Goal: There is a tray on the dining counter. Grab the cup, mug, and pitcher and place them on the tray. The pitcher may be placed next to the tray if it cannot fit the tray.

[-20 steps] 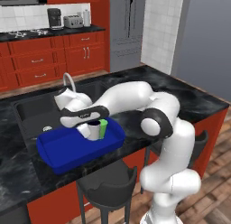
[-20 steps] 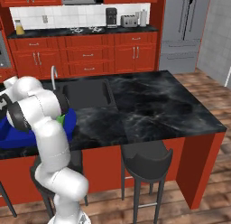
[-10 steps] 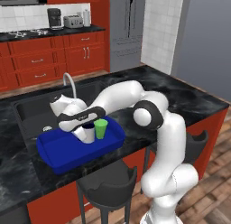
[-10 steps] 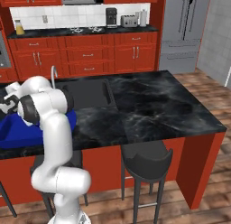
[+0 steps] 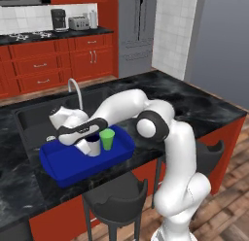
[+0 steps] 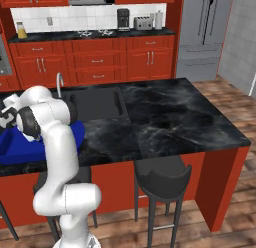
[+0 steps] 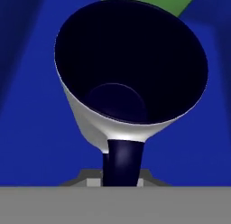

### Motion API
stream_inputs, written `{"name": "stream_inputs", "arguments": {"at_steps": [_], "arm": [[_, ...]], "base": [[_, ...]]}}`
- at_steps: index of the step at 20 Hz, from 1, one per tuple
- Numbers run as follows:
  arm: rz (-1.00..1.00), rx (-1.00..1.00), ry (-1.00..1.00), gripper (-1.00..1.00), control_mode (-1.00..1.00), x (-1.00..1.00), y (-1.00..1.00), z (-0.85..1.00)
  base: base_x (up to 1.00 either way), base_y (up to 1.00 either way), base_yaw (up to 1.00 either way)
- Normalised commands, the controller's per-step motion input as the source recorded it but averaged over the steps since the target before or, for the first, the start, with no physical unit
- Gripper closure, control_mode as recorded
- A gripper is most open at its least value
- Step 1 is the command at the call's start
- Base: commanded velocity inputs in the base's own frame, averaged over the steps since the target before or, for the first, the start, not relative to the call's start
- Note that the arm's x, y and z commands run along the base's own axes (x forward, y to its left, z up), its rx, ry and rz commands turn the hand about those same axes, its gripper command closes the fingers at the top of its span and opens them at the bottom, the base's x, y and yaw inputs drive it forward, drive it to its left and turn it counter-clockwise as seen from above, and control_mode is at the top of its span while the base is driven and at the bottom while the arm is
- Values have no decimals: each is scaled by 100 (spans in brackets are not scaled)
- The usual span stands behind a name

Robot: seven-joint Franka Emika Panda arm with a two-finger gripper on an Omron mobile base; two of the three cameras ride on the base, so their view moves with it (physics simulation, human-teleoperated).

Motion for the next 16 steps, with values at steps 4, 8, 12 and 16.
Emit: {"name": "stream_inputs", "arguments": {"at_steps": [4,8,12,16], "arm": [[0,0,-4,100,-100,-36,-2,-27],[0,0,-6,100,-100,-36,-10,-21],[0,0,-7,100,-100,-33,-11,-9],[-2,0,-8,100,-100,-33,-1,-2]], "base": [[0,0,0],[0,0,0],[0,0,0],[0,0,0]]}}
